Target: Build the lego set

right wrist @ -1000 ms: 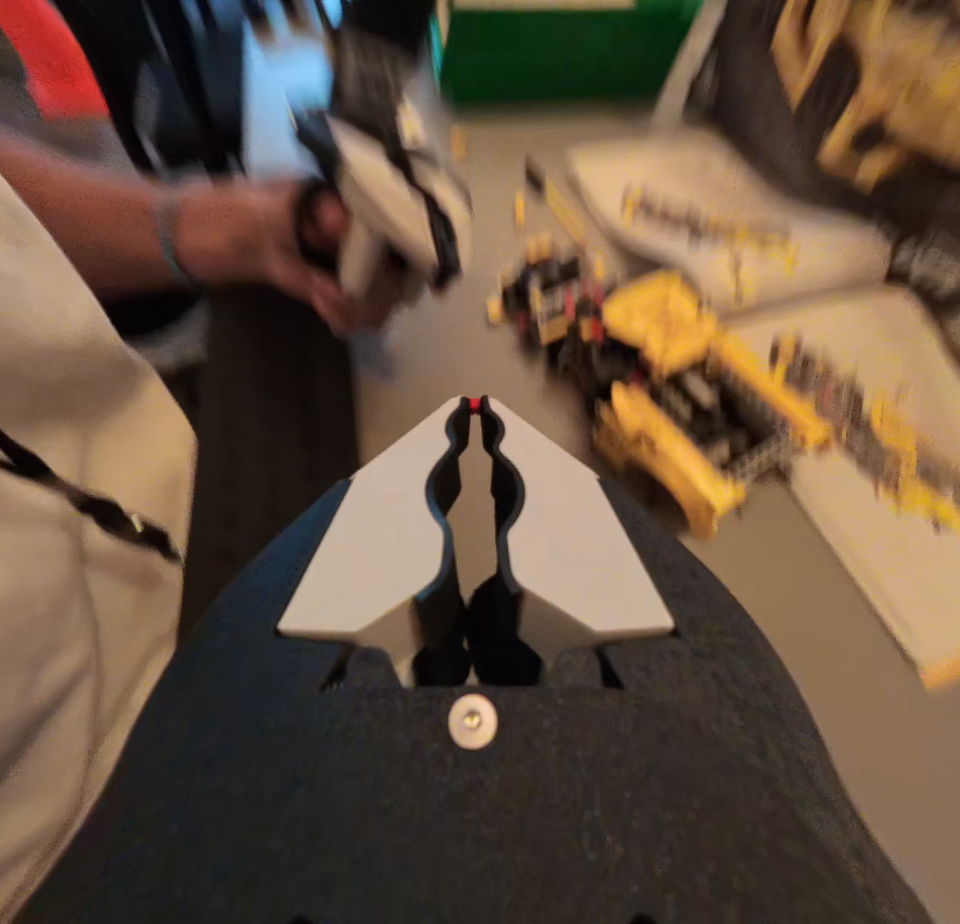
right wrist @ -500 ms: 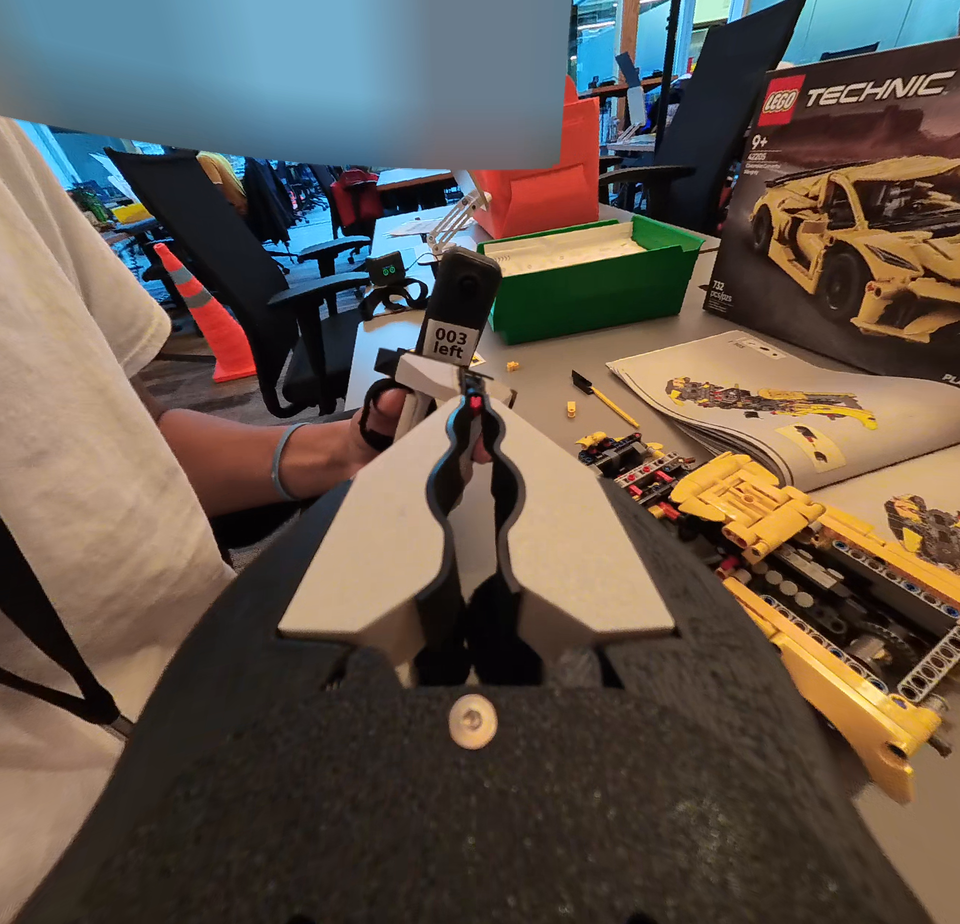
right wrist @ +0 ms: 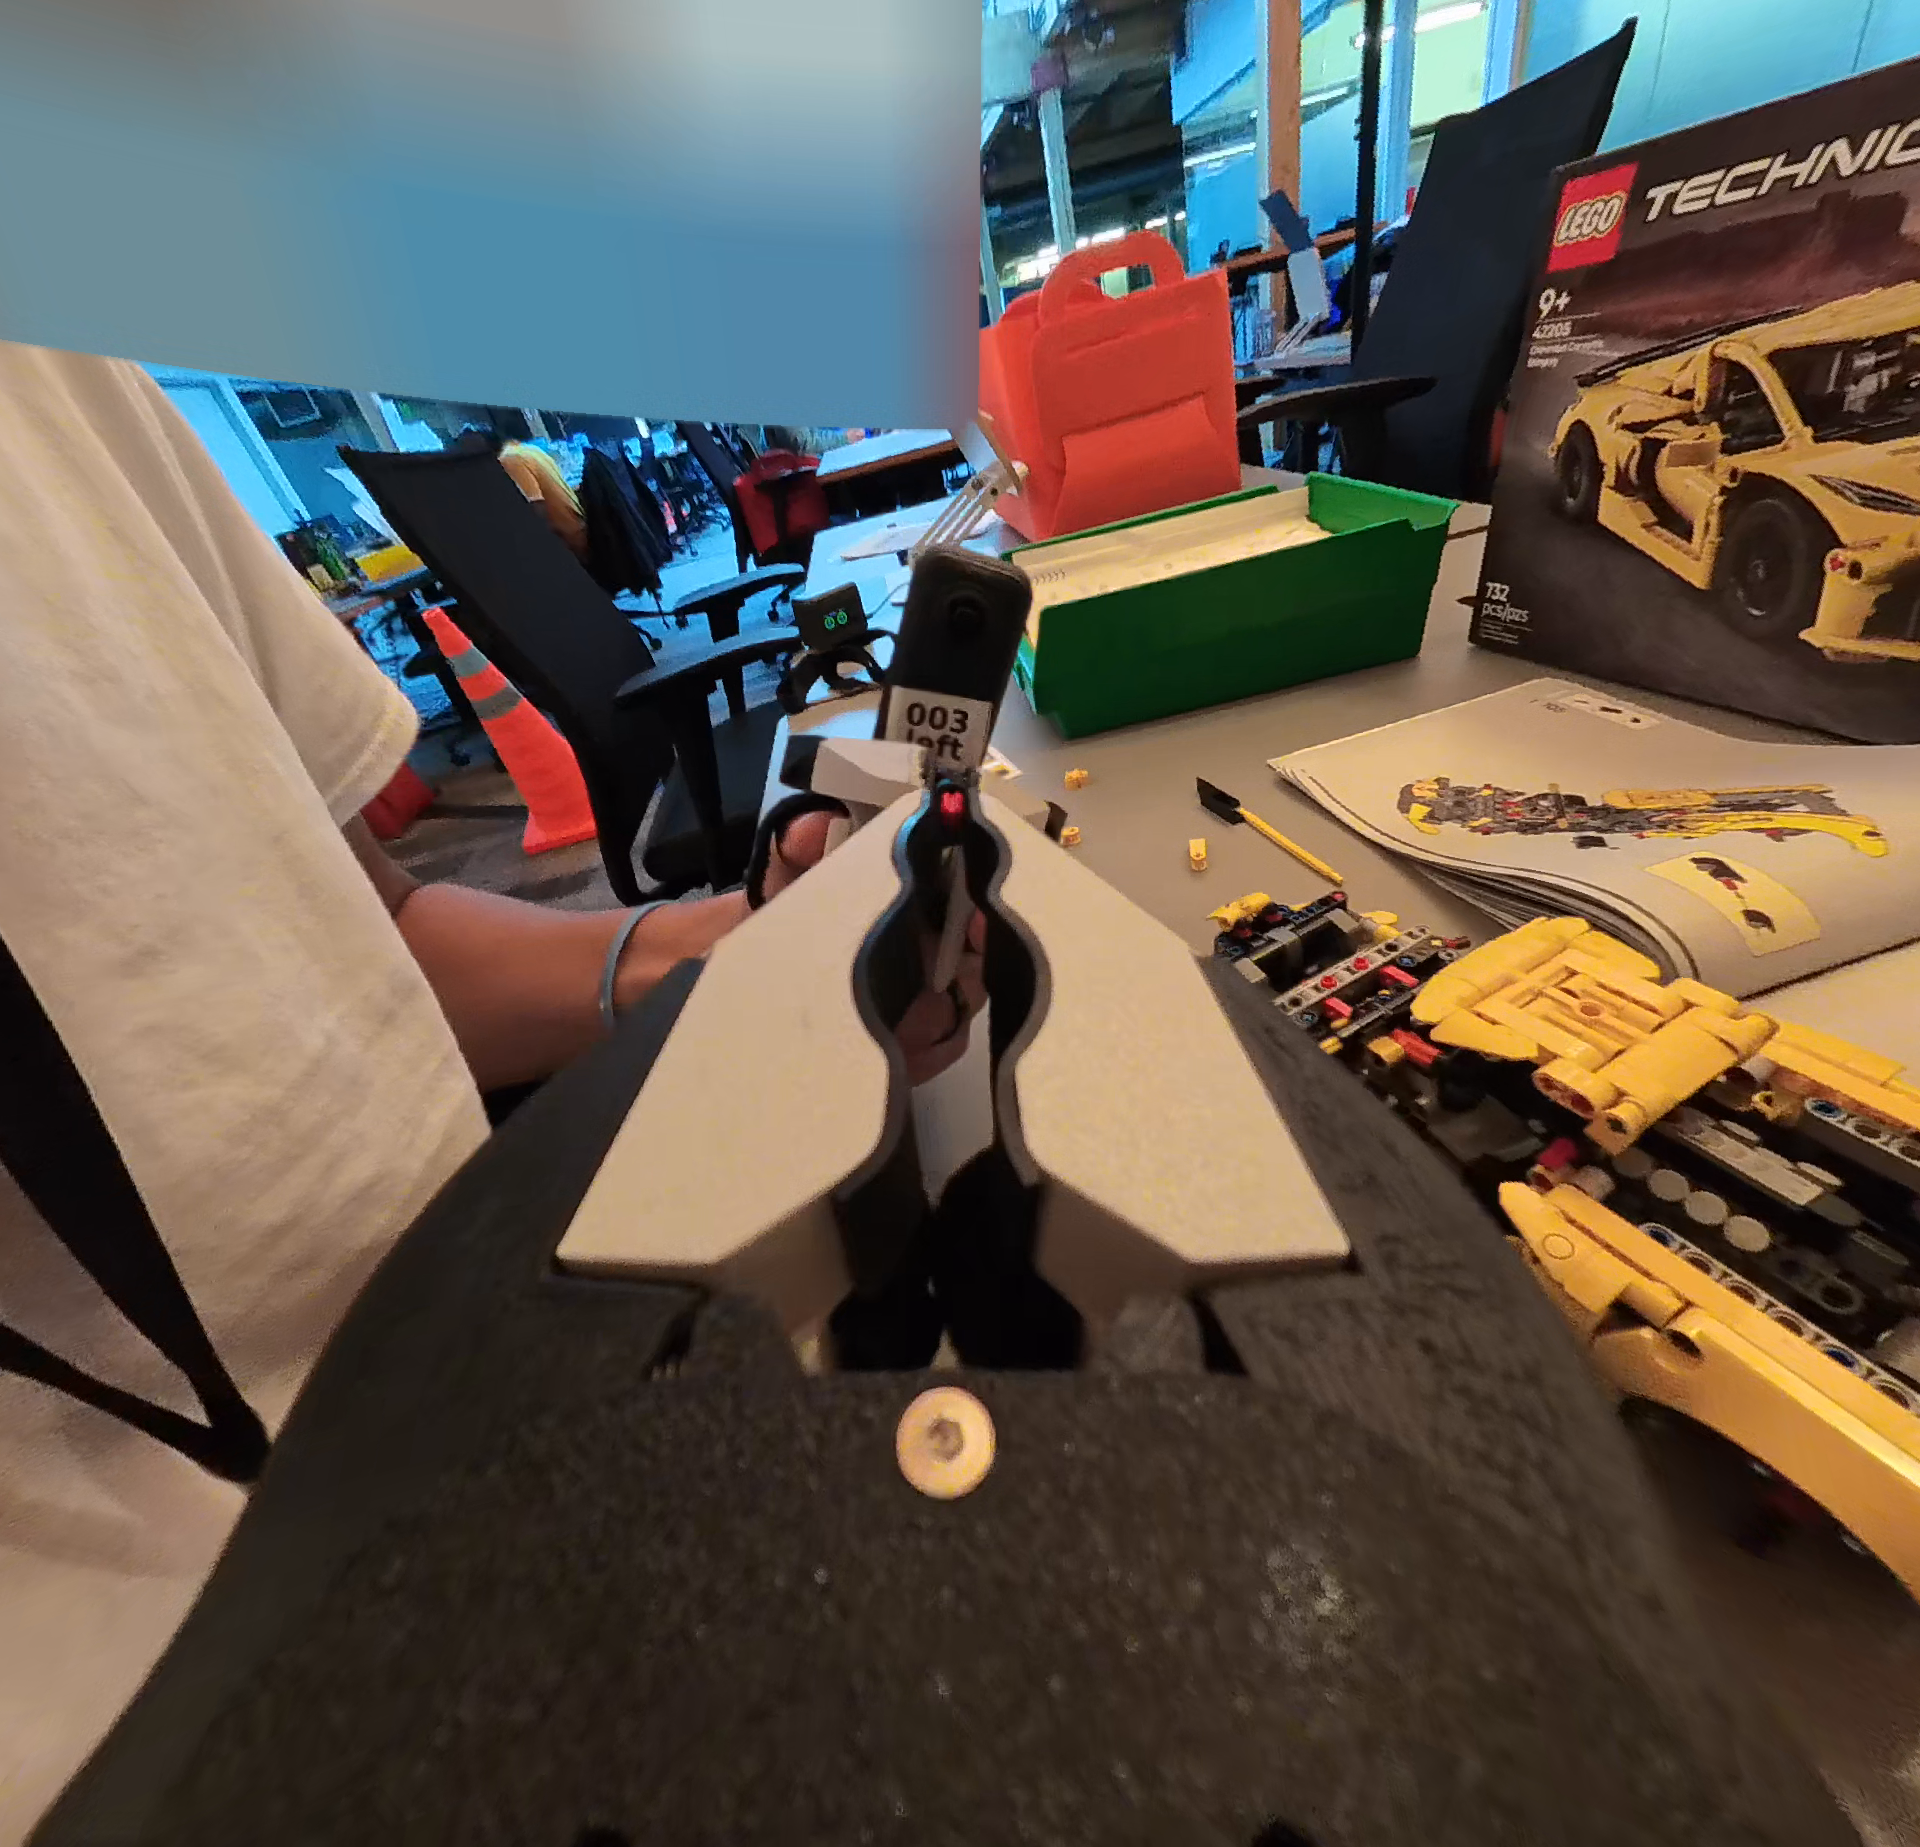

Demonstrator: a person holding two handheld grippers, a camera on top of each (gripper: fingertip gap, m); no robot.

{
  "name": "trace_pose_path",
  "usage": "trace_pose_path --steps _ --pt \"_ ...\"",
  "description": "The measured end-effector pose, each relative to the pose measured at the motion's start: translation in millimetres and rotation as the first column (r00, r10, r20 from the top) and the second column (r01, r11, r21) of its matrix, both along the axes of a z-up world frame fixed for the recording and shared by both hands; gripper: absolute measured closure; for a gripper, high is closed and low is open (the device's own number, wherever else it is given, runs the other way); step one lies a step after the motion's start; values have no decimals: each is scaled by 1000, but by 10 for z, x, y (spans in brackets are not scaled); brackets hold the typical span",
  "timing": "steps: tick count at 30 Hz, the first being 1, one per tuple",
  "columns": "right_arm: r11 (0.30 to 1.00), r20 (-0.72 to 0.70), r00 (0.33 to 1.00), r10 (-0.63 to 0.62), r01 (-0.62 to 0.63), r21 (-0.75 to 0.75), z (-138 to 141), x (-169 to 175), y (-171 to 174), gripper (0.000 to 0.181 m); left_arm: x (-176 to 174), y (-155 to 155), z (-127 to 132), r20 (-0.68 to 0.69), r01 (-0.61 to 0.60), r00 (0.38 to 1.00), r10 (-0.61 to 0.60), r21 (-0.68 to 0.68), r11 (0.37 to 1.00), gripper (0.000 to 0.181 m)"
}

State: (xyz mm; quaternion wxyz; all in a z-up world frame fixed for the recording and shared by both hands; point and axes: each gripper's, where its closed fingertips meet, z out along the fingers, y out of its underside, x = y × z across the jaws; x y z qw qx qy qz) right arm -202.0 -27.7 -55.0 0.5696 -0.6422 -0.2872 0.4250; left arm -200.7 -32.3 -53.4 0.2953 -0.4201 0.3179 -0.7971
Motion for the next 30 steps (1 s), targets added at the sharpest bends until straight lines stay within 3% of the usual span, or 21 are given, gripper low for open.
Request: trace_pose_path --steps 6,9,11,18,30 --pt "999 10 1000 10 -11 42 0 -12 -16 179 -9 -11 0 23 89 996 -87 -92 992 175" --pt "996 116 993 -21 12 85 -71 0 1 178 12 1 -57 -10 89 996 -91 -101 991 175" --pt "999 63 998 18 -21 47 -38 -15 -27 178 -1 -27 -29 10 114 994 -113 -110 987 175" --pt "984 -24 1000 -16 12 -179 -189 81 81 178 104 70 -177 -117 -77 990 82 51 996 175" --pt "979 -36 998 47 -54 -198 -143 122 -24 175 101 2 -128 -95 -54 994 62 83 995 175"
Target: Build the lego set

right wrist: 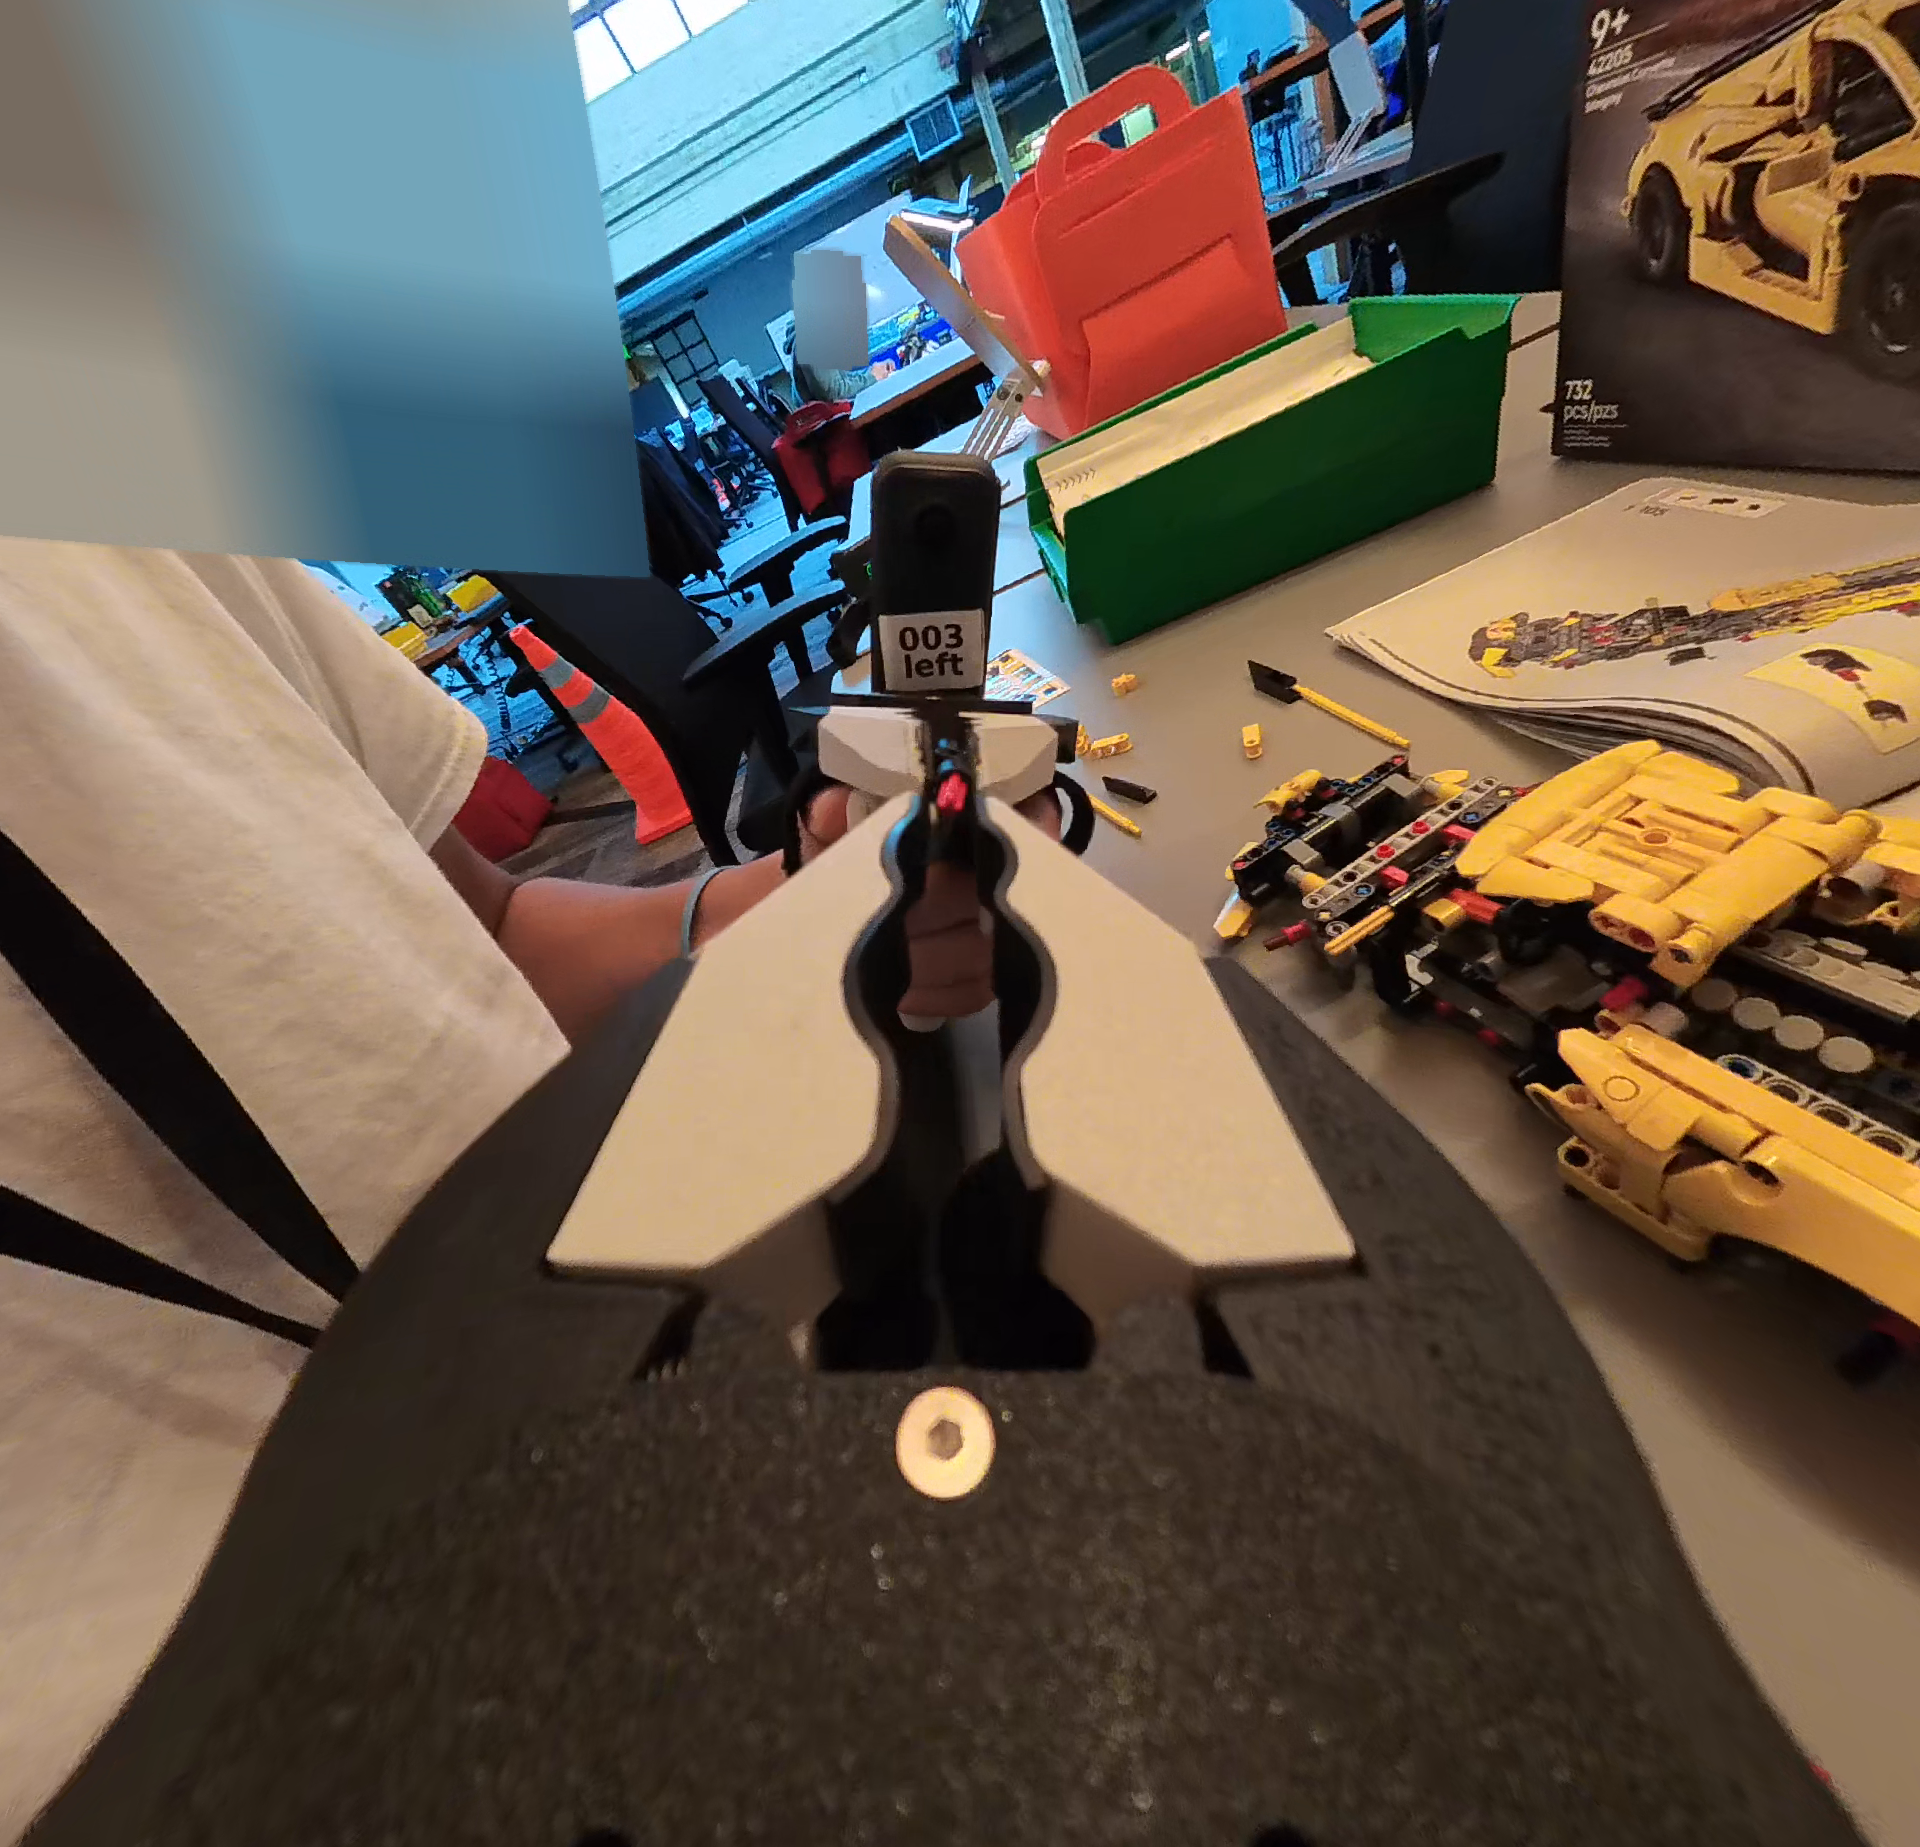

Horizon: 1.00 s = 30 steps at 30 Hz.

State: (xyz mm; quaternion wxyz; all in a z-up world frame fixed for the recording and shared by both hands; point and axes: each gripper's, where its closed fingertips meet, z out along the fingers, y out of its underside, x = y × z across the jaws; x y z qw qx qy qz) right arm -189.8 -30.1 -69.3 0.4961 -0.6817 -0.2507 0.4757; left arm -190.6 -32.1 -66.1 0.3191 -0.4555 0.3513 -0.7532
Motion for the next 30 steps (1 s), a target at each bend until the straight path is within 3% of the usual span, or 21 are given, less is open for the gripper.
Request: trace_pose_path --steps 19,30 --pt "997 -56 998 39 -43 -65 -15 17 -48 178 16 -51 -22 -19 8 1000 -7 41 999 175" --pt "987 25 991 133 -130 -97 -84 13 -197 179 17 -205 -77 -47 49 998 -43 133 990 175"
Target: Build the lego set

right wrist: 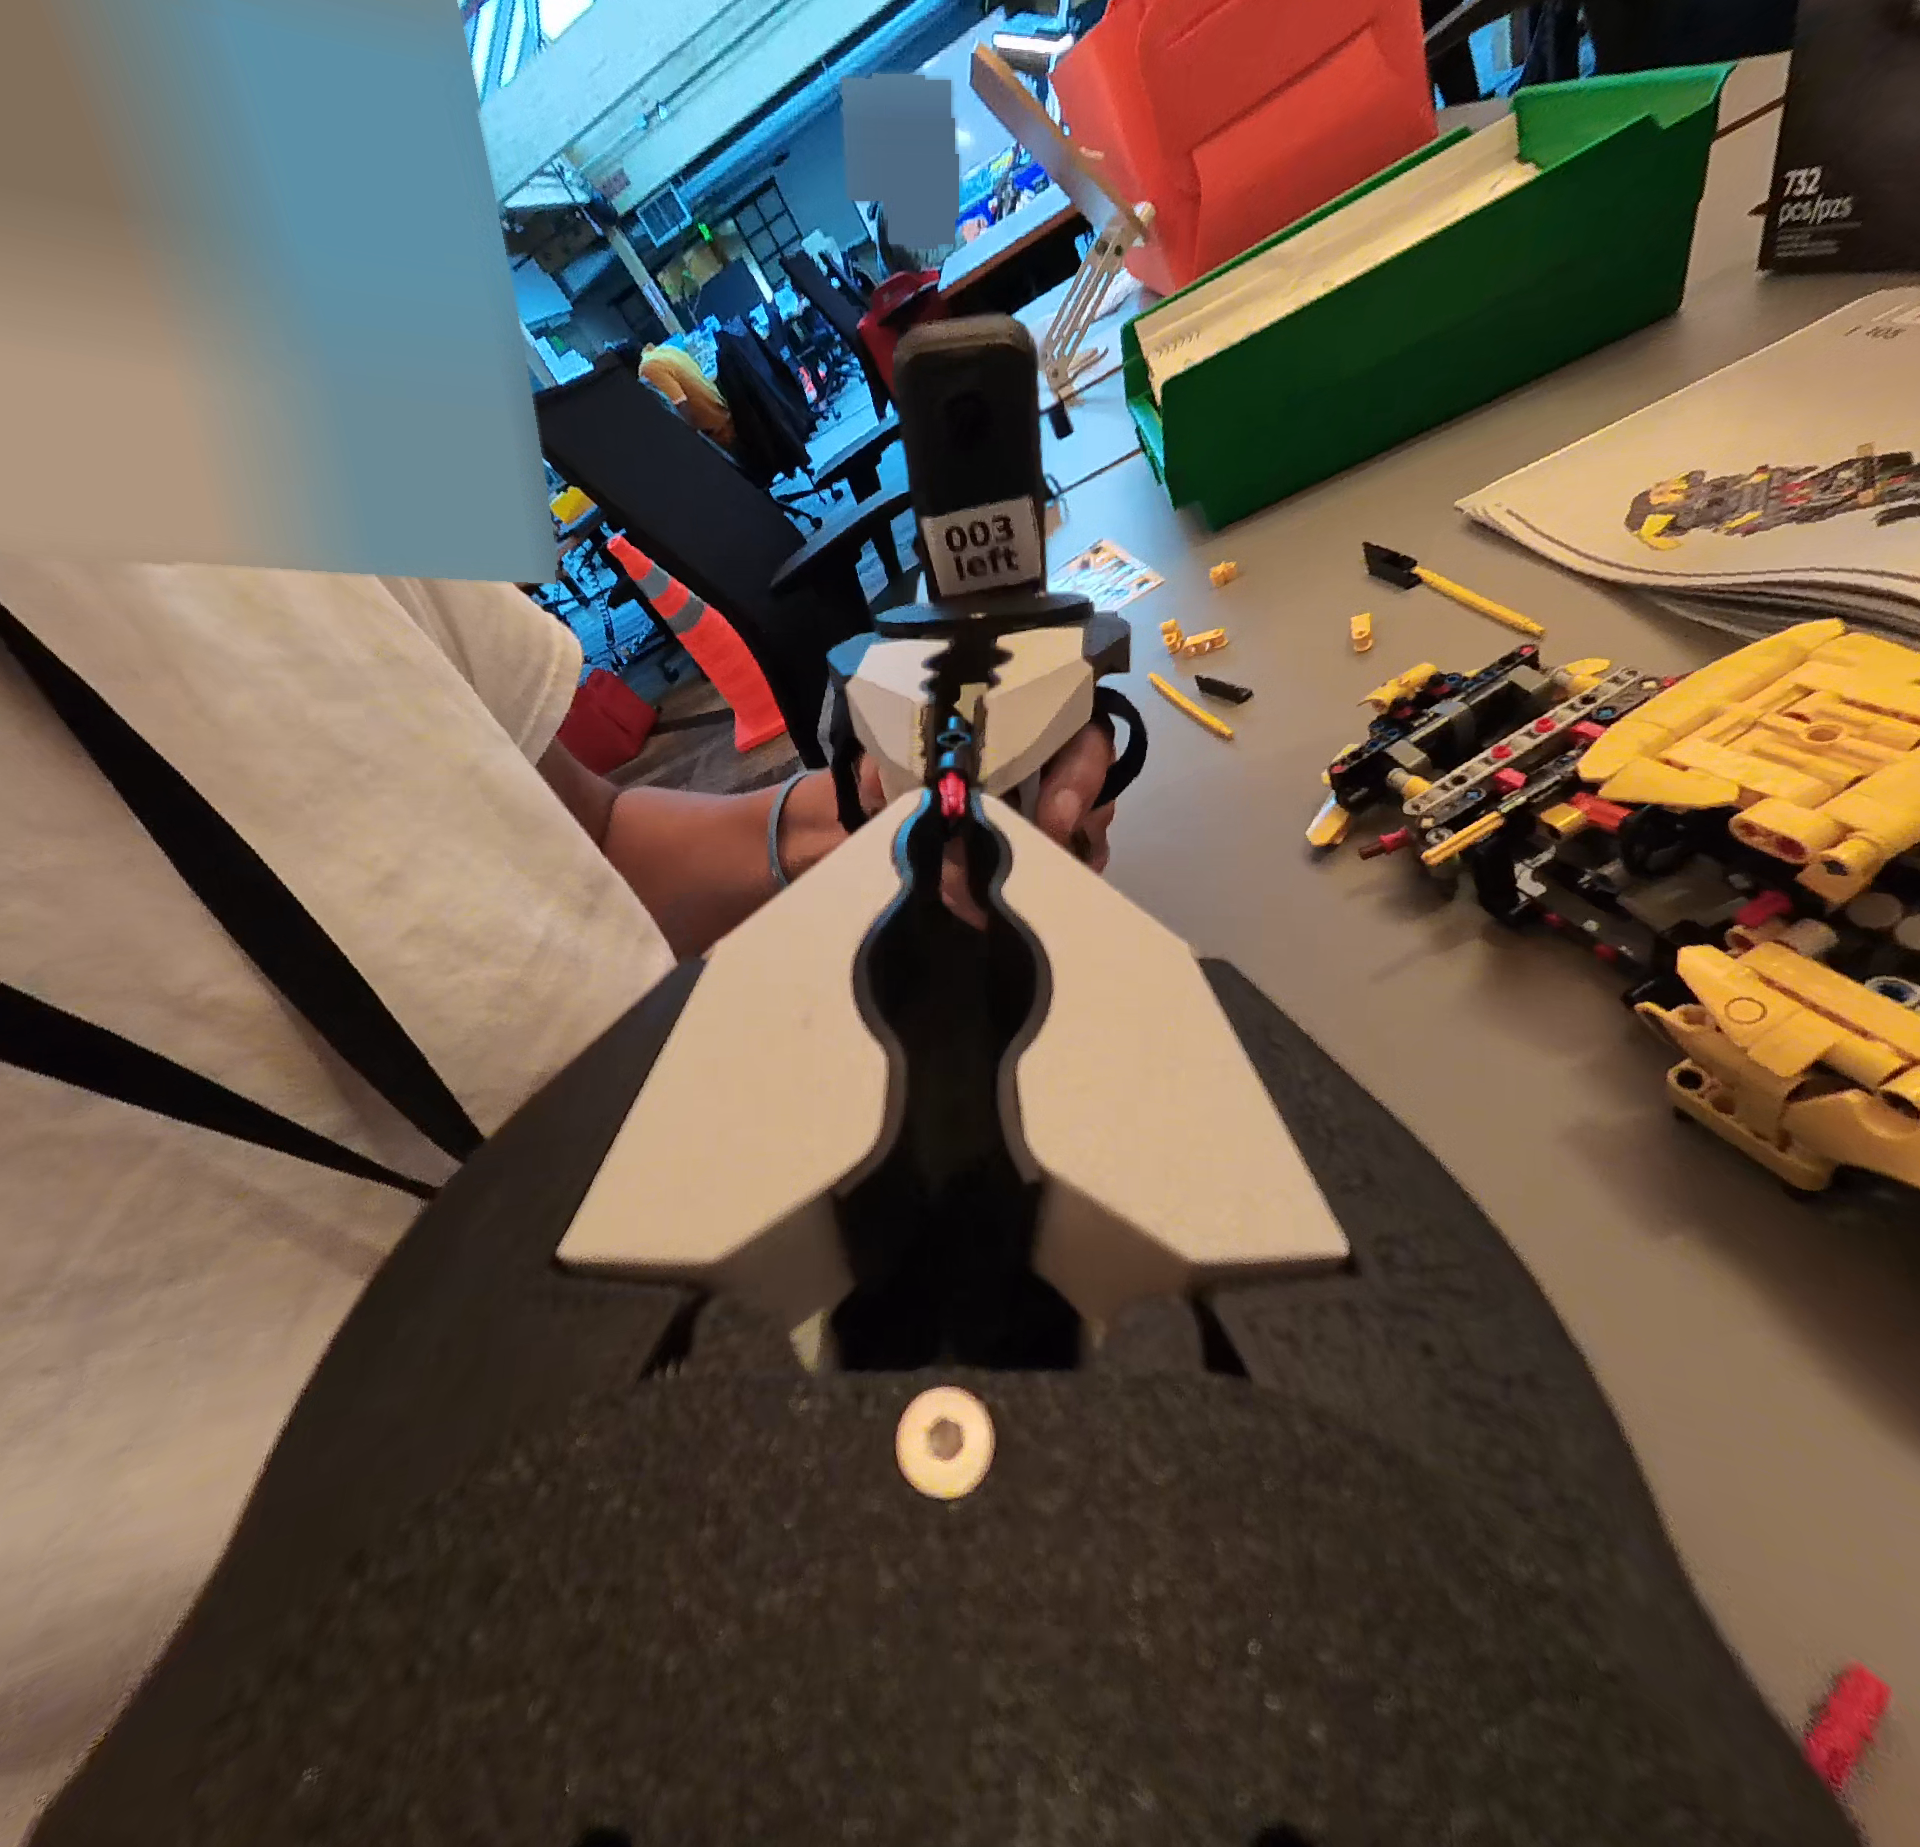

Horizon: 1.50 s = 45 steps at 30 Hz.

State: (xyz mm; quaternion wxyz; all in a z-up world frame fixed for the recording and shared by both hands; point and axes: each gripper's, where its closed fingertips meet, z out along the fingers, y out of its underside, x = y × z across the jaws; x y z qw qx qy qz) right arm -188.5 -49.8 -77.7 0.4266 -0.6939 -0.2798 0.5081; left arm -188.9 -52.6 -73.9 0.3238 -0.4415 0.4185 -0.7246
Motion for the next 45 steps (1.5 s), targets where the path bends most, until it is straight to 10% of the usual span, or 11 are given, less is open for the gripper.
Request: trace_pose_path --steps 30,39,45 --pt "993 30 997 -67 63 100 -34 -3 32 178 38 -6 -39 -34 -46 998 48 79 996 175" --pt "940 -17 960 -279 276 201 -174 471 605 164 -344 843 70 27 -467 883 468 147 872 175" --pt "881 111 879 -463 444 163 -605 842 912 159 -368 1008 -18 -4 -467 883 469 70 881 175"
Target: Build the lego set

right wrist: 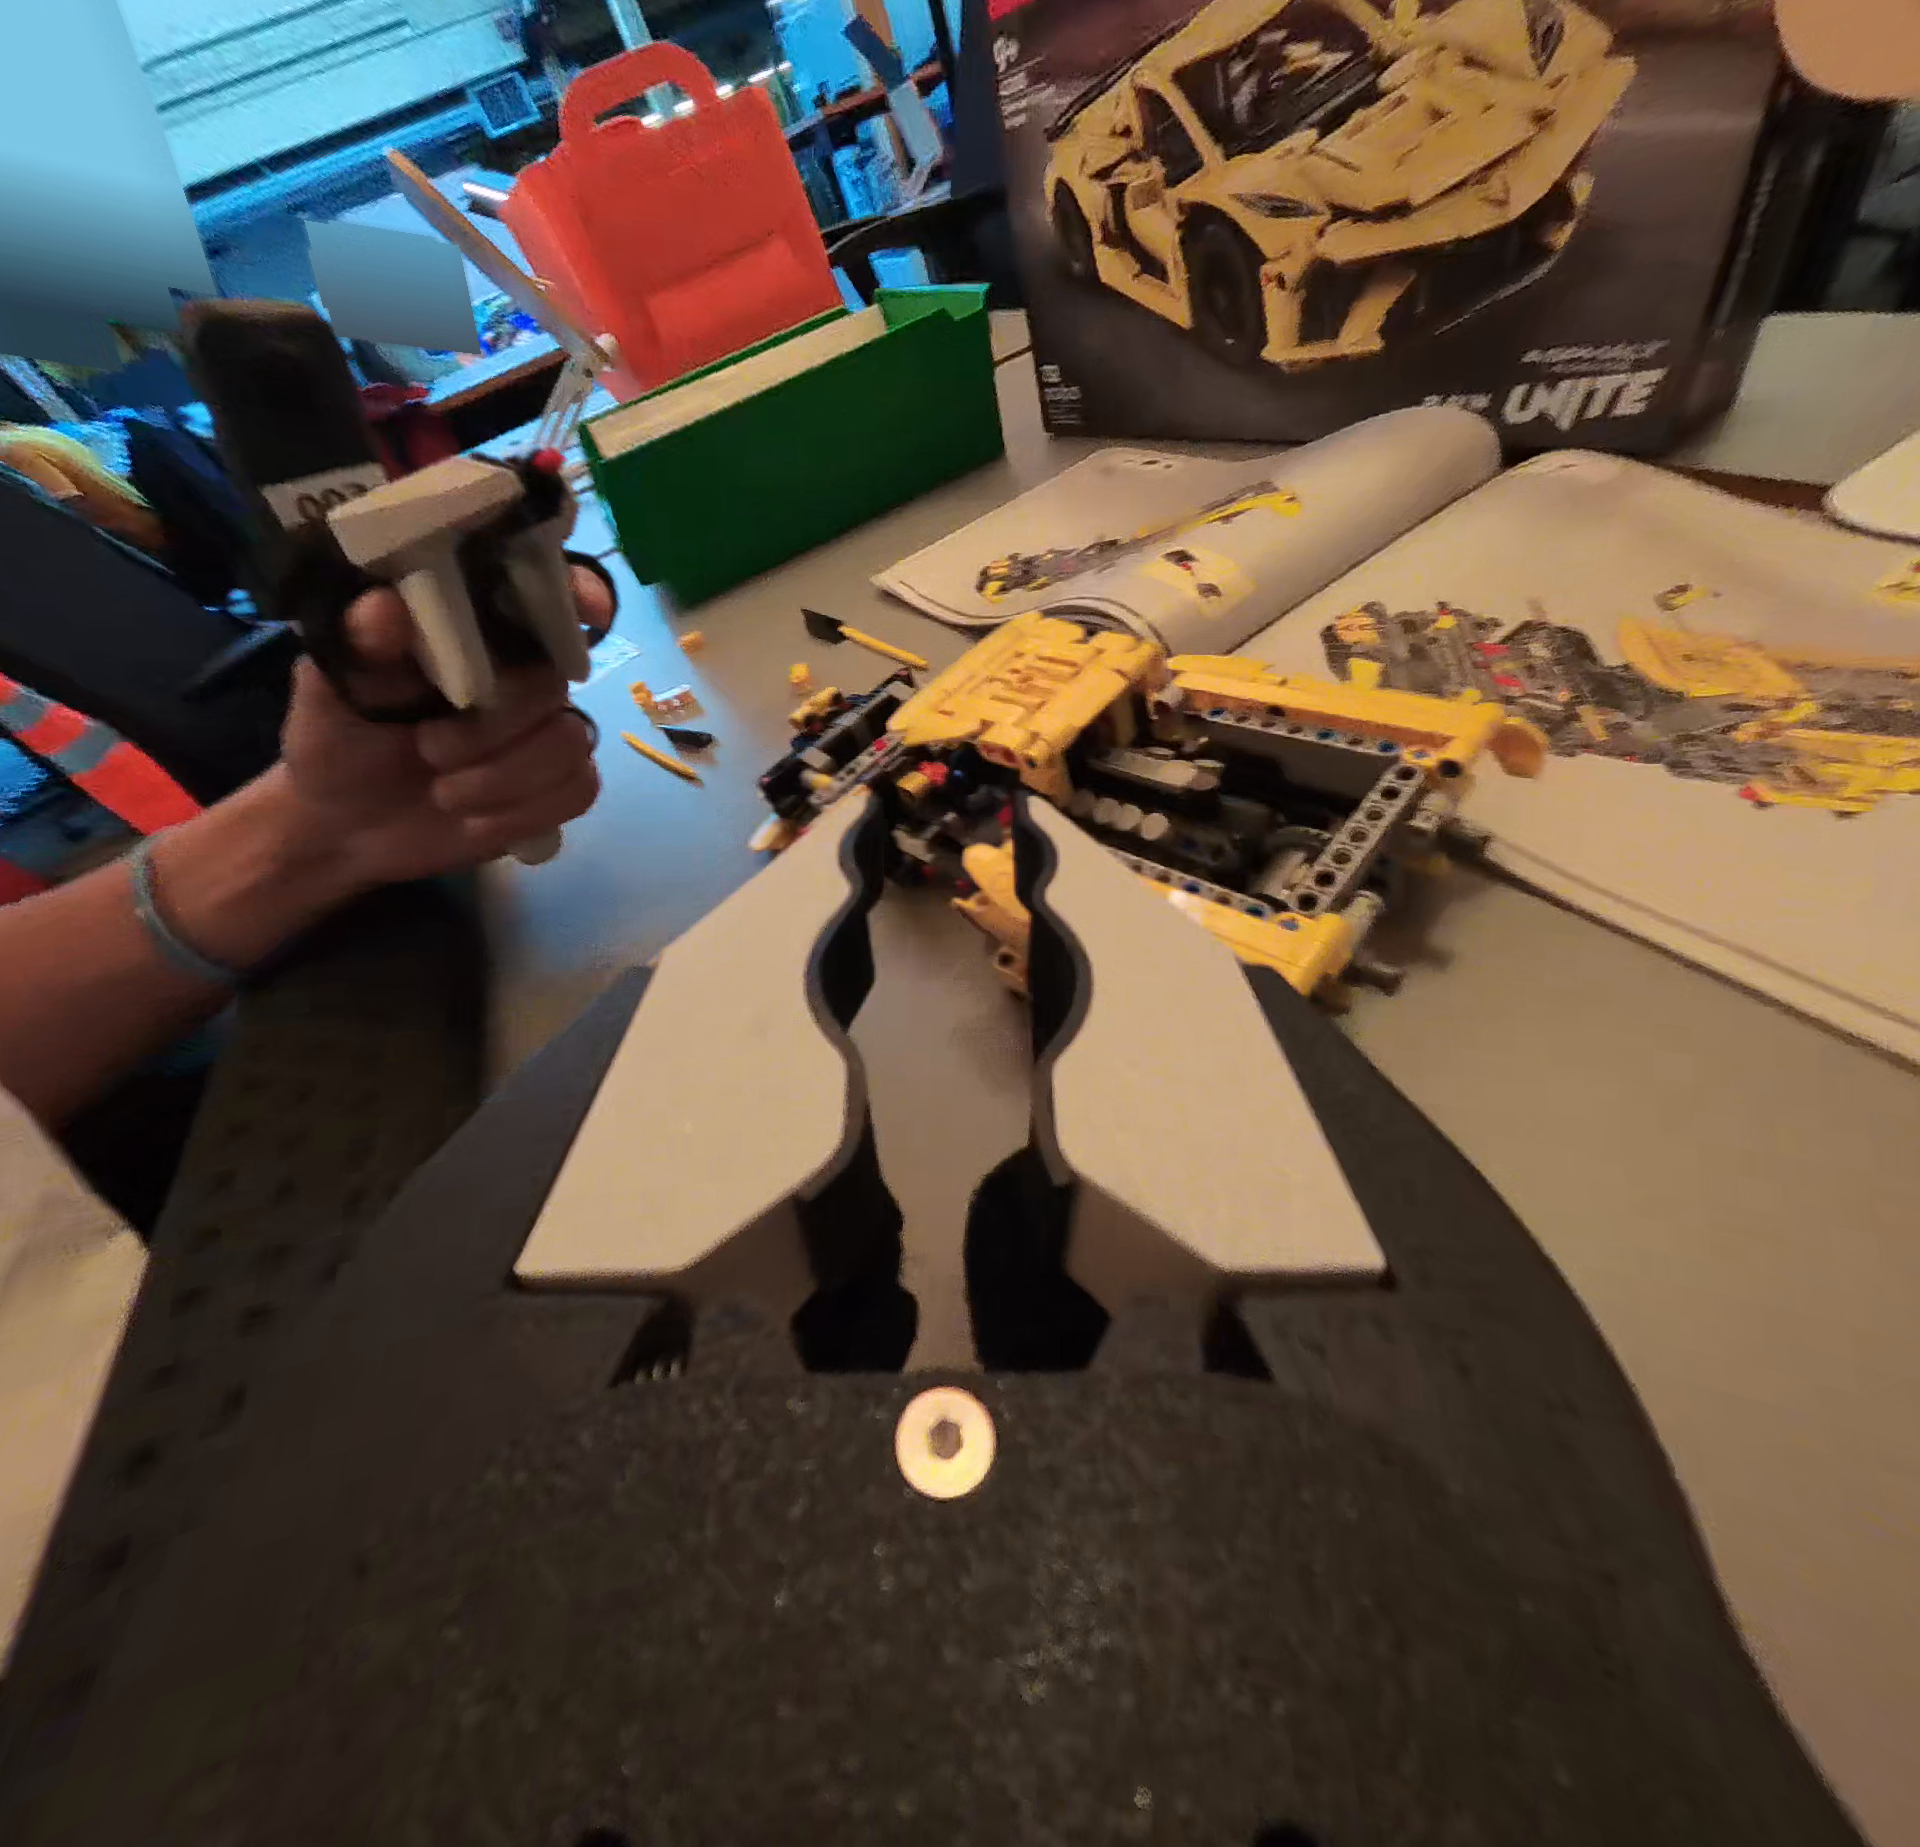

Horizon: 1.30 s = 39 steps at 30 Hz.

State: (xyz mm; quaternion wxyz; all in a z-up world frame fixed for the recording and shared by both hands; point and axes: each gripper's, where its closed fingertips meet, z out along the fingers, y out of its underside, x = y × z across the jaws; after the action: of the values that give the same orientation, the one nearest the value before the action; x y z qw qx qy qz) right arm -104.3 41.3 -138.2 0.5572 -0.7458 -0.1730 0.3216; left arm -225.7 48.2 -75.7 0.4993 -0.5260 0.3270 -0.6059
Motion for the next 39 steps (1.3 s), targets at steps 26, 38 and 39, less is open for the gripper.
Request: trace_pose_path --steps 26,38,39 --pt "919 541 818 194 42 -393 -883 558 -921 166 280 -229 -290 -207 57 978 -35 102 993 174" --pt "941 562 821 100 105 -322 -840 616 -805 159 289 -311 -261 -191 87 979 -69 88 992 174" --pt "943 574 811 110 97 -319 -841 588 -809 162 290 -312 -261 -191 88 979 -69 89 992 174"
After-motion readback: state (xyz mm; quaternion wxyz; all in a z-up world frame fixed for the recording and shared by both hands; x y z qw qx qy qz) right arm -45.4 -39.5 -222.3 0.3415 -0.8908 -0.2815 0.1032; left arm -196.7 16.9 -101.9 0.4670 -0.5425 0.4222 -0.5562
